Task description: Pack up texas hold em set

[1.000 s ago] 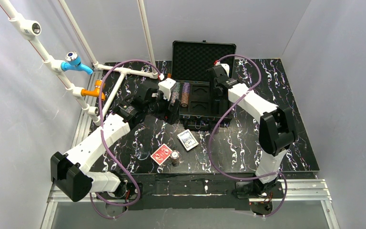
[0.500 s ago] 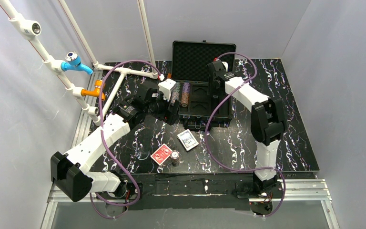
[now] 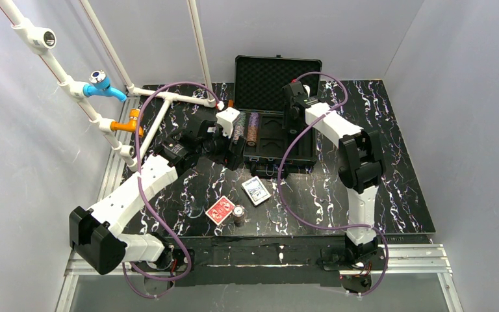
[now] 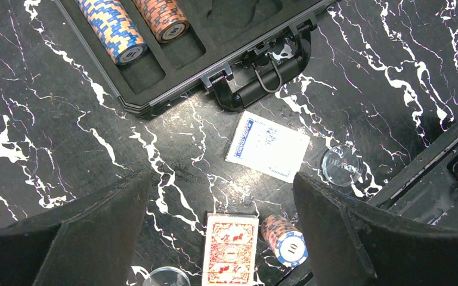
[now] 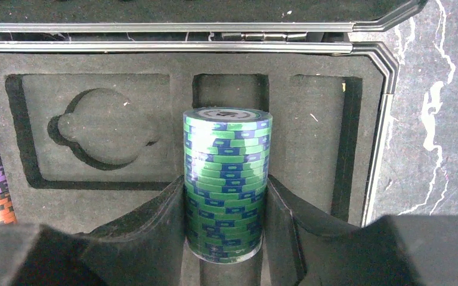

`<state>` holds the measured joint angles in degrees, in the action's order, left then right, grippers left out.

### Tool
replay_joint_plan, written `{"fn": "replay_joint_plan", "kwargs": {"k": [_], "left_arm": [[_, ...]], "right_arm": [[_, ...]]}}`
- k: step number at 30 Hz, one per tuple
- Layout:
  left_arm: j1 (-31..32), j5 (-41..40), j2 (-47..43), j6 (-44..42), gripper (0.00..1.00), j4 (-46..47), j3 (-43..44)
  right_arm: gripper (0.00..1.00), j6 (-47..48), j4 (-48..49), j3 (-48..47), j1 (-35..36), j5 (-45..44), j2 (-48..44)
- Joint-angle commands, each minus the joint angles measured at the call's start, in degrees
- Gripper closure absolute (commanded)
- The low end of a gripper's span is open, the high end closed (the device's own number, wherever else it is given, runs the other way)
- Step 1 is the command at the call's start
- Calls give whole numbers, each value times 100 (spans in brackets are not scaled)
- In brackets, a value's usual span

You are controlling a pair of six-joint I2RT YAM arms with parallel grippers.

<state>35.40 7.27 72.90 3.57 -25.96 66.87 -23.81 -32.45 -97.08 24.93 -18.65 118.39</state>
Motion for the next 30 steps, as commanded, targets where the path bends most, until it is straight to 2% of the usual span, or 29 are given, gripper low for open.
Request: {"fn": "replay_joint_plan", "kwargs": {"k": [1,8,11,14,19,25,30], "left_arm": [[29,-15,-24,-67,12,-97,32],[27,29,-21,-67,12,-103,42],[28,46,-17,-67,12,-103,49],[27,47,-21,-67,13,-103,51],[24,42,25,-67,13,-107,49],[29,65,30,-58,14,-120,51],[26,47,28,-67,14,-116,46]], "right_arm": [[54,13,295,-331,-132,-99,44],[16,67,214,-483,-183,-263,-20],[12,87,185,-420,-181,-341,-246],[20,87,272,-57,-173,-392,-644],[45,129,583,844,-132,-142,-1286],[72,150,604,1389,-45,225,-1476],[78,116,682,1469,-23,383,-1316]]}}
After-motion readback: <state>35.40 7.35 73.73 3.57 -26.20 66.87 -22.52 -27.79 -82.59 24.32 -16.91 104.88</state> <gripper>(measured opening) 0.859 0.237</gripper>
